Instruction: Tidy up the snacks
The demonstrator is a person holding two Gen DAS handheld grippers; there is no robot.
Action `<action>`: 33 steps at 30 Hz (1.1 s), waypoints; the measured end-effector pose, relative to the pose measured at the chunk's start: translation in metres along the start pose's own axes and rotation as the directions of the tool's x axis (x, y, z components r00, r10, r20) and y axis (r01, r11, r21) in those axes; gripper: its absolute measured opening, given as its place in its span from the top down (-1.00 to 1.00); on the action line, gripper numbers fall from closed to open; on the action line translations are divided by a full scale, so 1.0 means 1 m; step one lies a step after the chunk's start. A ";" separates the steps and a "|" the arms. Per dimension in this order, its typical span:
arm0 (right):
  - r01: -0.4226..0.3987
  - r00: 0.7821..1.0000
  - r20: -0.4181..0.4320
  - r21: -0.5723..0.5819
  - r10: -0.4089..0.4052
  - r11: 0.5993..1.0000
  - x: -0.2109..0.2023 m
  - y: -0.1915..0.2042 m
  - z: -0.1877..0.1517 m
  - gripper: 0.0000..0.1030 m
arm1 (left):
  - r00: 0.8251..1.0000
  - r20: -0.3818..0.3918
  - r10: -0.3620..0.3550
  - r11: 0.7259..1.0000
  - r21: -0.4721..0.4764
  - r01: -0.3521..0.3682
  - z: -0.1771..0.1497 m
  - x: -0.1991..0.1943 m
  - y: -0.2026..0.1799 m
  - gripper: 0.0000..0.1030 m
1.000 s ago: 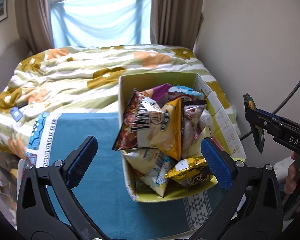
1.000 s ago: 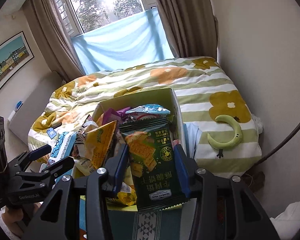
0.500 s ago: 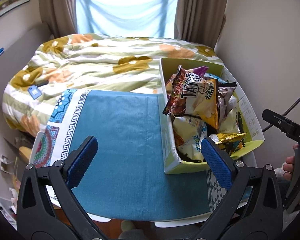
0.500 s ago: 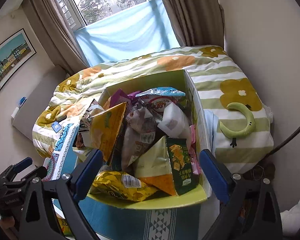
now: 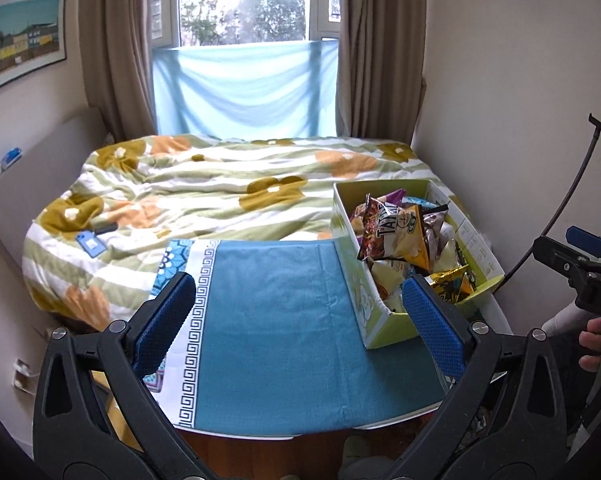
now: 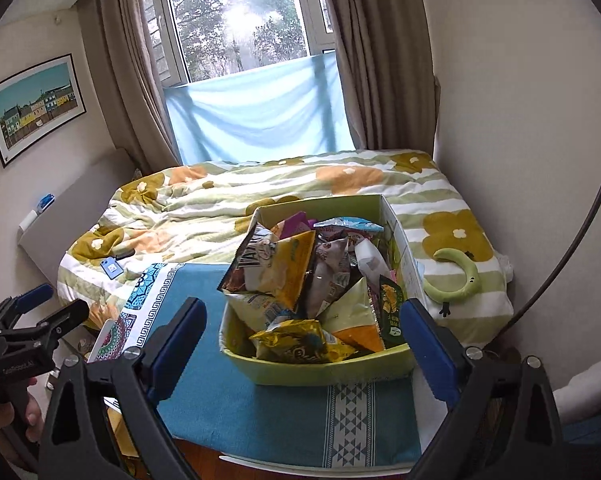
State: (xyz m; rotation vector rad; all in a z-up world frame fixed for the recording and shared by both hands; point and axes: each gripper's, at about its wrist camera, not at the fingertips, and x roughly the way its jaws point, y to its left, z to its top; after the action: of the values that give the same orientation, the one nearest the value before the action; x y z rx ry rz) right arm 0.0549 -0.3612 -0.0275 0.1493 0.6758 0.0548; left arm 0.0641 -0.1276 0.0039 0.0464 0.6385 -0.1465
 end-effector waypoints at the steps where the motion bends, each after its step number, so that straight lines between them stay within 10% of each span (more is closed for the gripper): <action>1: 0.023 1.000 0.011 -0.017 -0.023 1.000 -0.009 0.011 -0.002 -0.87 | 1.000 0.014 0.004 1.000 0.004 -0.004 -0.001 -0.009 0.005 -0.99; 16: 0.161 0.982 0.097 -0.007 -0.159 0.987 -0.078 0.096 -0.044 -0.99 | 0.996 0.087 0.016 0.999 -0.029 -0.014 -0.039 -0.091 0.059 -0.99; 33: 0.163 0.984 0.078 -0.019 -0.161 0.986 -0.080 0.117 -0.058 -0.99 | 0.996 0.086 0.031 0.999 -0.018 -0.029 -0.044 -0.094 0.059 -0.99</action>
State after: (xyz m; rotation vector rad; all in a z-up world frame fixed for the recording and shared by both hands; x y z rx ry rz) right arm -0.0442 -0.2469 -0.0046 0.0708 0.6090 -0.0984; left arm -0.0276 -0.0537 0.0250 0.0337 0.5529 -0.1135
